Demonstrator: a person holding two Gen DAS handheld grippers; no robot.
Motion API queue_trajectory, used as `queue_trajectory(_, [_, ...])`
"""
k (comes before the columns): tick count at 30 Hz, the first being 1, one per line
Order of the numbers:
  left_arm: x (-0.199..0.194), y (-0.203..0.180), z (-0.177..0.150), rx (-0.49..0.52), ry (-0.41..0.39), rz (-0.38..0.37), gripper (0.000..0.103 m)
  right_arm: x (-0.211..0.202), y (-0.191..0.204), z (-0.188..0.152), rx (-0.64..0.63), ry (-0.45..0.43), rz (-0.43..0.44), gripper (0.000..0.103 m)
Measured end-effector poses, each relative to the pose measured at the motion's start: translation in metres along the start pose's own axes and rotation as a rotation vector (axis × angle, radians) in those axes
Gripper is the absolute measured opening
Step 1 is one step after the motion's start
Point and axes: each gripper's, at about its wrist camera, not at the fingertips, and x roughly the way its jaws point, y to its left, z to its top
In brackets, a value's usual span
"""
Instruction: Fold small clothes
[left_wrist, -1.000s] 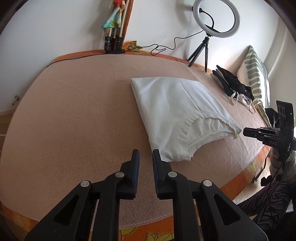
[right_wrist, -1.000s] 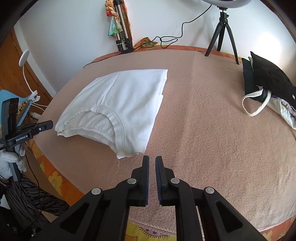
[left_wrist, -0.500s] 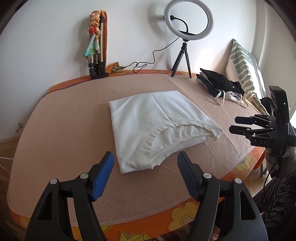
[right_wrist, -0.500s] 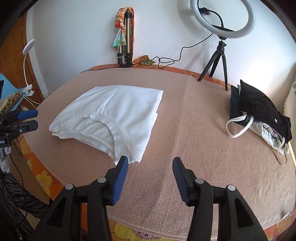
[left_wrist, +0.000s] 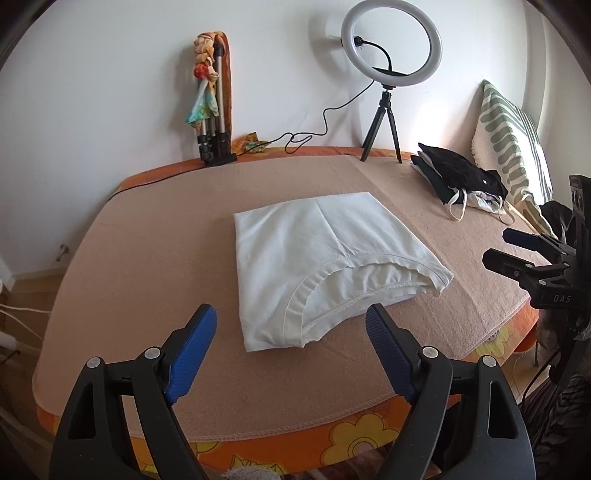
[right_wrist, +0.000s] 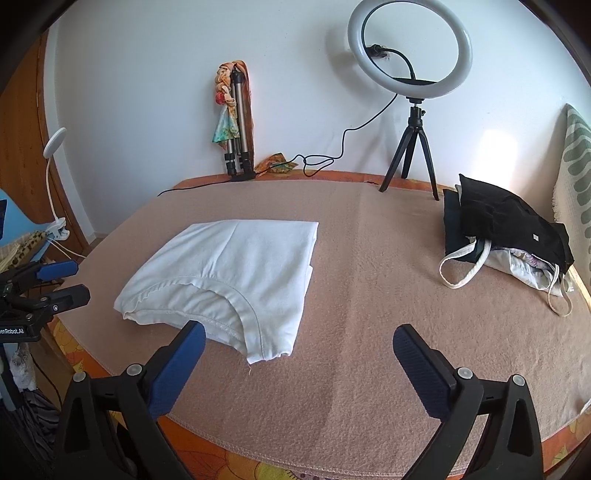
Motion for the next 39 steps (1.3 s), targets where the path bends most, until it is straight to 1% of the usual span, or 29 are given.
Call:
queue_trajectory(3, [0.000, 0.000, 0.003, -0.009, 0.012, 0.049, 0.089, -0.004, -0.002, 0.003, 0.022, -0.027, -0.001, 0.103])
queue_trajectory(5, [-0.002, 0.000, 0.004, -0.010, 0.002, 0.056, 0.103, -0.006, -0.004, 0.006, 0.037, -0.040, 0.001, 0.103])
queue_trajectory(7, [-0.007, 0.000, 0.004, -0.018, -0.018, 0.046, 0.103, -0.007, -0.006, 0.008, 0.052, -0.051, 0.003, 0.103])
queue_trajectory(10, [-0.013, -0.004, 0.002, -0.003, -0.054, 0.024, 0.103, -0.008, -0.008, 0.010, 0.065, -0.065, 0.002, 0.103])
queue_trajectory(13, [-0.019, -0.008, -0.002, 0.025, -0.101, 0.009, 0.103, -0.010, -0.007, 0.011, 0.065, -0.079, -0.005, 0.103])
queue_trajectory(15, [-0.021, -0.013, -0.002, 0.050, -0.113, 0.001, 0.103, -0.010, -0.007, 0.012, 0.068, -0.080, -0.003, 0.103])
queue_trajectory(18, [-0.021, -0.016, -0.002, 0.059, -0.109, 0.005, 0.103, -0.008, -0.007, 0.012, 0.068, -0.076, -0.002, 0.103])
queue_trajectory(21, [-0.020, -0.014, -0.001, 0.041, -0.097, 0.000, 0.103, -0.007, -0.006, 0.012, 0.066, -0.075, -0.001, 0.103])
queue_trajectory(27, [-0.020, -0.009, -0.002, 0.007, -0.093, 0.016, 0.103, -0.005, -0.006, 0.012, 0.058, -0.072, -0.003, 0.103])
queue_trajectory(39, [-0.023, -0.009, -0.002, 0.011, -0.096, 0.027, 0.103, -0.002, -0.005, 0.010, 0.052, -0.067, 0.006, 0.103])
